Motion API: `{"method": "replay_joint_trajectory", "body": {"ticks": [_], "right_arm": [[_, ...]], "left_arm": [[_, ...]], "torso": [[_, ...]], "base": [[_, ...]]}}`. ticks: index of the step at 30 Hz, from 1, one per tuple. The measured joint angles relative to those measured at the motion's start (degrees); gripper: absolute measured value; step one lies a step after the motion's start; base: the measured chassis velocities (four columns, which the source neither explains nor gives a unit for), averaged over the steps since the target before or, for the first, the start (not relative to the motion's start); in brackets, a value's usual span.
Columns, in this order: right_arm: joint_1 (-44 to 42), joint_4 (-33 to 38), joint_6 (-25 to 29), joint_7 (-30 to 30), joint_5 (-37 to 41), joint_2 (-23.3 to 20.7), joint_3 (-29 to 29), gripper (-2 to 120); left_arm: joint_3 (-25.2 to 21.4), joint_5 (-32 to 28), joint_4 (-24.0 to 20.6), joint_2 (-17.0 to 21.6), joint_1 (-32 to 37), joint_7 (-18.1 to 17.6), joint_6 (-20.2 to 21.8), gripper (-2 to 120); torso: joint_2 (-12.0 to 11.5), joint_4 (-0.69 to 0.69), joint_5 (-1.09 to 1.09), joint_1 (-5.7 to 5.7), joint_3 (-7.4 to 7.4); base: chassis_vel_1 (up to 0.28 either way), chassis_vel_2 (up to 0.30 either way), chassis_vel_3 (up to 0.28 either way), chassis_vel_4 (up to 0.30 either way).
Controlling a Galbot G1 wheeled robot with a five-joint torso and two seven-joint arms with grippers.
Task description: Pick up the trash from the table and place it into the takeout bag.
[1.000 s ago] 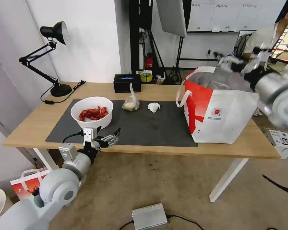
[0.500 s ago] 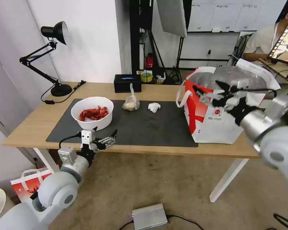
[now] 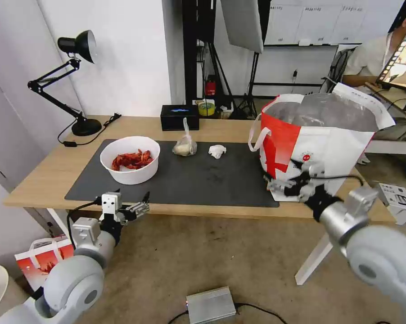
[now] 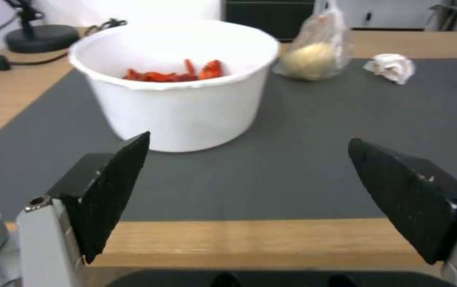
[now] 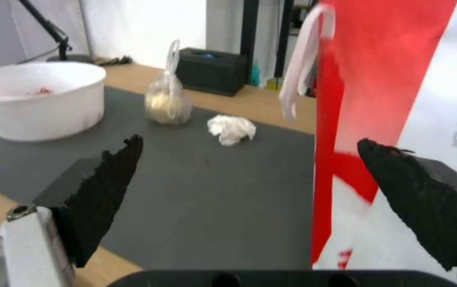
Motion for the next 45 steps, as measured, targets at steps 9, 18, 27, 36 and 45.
{"method": "replay_joint_trajectory", "body": {"ticks": [9,18,27,36,45], "right_arm": [[-6.95,-1.70,6.13,-2.64,-1.54,-0.02,2.57,100],[-13.00,-2.49,9.45,-3.95,-1.06,1.17,4.35,100],[-14.35,-2.74,9.80,-2.12,1.15,1.95,3.59,100],[-14.44,-2.83,9.29,-2.03,1.76,1.72,3.45,100],[-14.49,-2.61,8.89,-1.79,2.39,1.59,3.30,100]], "left_arm": [[-3.53,-3.82,0.25,0.95,2.15,-0.33,1.98,100],[-4.09,-4.69,0.64,1.18,2.78,-0.33,3.19,100],[-4.31,-5.34,0.35,1.42,2.87,-0.33,4.81,100],[-3.76,-5.58,0.87,1.67,2.17,-0.36,5.27,100],[-4.29,-5.64,0.88,1.79,2.48,-0.45,5.84,100]], "torso": [[0.00,0.00,-0.01,0.00,0.00],[0.00,0.00,-0.01,0.00,0.00],[0.00,0.00,-0.01,0.00,0.00],[0.00,0.00,-0.01,0.00,0.00],[0.00,0.00,-0.01,0.00,0.00]], "base": [[0.000,0.000,0.000,0.000],[0.000,0.000,0.000,0.000],[0.000,0.000,0.000,0.000],[0.000,0.000,0.000,0.000],[0.000,0.000,0.000,0.000]]}}
